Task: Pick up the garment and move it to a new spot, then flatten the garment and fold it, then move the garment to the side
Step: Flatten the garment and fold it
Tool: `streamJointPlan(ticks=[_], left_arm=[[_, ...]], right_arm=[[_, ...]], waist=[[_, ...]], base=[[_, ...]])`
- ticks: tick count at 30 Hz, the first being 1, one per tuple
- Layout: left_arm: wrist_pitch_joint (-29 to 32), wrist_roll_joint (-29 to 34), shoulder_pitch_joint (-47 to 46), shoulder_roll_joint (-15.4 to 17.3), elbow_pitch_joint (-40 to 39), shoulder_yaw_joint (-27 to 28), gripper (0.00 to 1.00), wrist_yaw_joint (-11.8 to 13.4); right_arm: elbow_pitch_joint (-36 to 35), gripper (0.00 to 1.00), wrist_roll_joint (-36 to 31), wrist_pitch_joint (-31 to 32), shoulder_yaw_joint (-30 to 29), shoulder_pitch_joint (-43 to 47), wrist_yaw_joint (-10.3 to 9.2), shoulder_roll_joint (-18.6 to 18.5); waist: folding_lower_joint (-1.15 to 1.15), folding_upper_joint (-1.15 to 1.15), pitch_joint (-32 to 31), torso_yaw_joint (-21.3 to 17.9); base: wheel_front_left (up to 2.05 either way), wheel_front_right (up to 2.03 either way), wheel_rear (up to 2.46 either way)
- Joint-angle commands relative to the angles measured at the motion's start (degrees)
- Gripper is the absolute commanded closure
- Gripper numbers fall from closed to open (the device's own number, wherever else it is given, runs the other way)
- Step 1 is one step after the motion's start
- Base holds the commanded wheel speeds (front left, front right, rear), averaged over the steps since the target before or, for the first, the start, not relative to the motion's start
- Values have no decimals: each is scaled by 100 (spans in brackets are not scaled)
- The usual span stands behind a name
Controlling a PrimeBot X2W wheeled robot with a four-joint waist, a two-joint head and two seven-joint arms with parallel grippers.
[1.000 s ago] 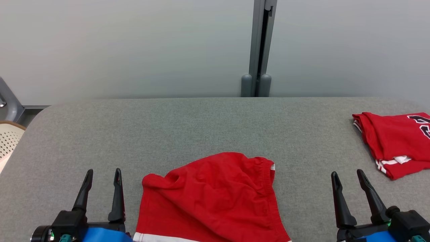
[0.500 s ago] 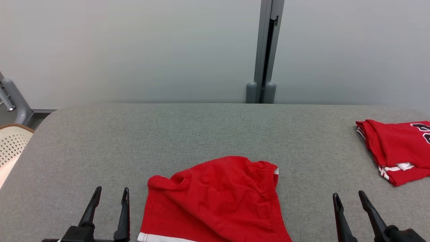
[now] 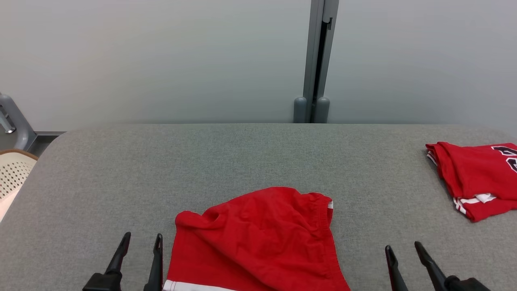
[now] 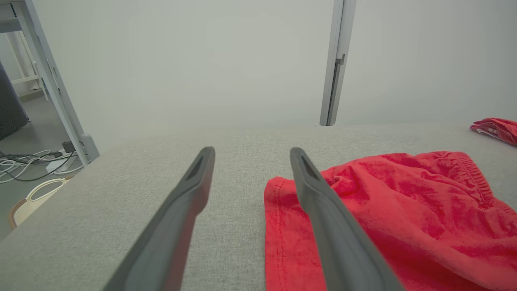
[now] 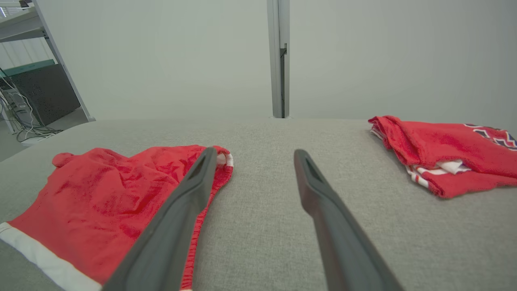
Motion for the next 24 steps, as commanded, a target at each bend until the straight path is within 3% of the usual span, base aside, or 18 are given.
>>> streamJointPlan(ticks=[1,12,24], left_arm=[[36,-29,-69,-34,94,-64,0,-15],[-5,-319,-190,-164,1493,-344,0,-102],[-83,-556,-557,-245,2690,-441,0,-138]], right_arm=[[152,0,17,34,111,54,0,-110],[1484,0,338,-96,1277,-255,0,-434],[2479,0,727,-233,2092,-823,0,-450]], waist=[[0,0,23,-4],[0,0,228,-43],[0,0,354,-68]], base=[[0,0,0],[0,0,0],[0,0,0]])
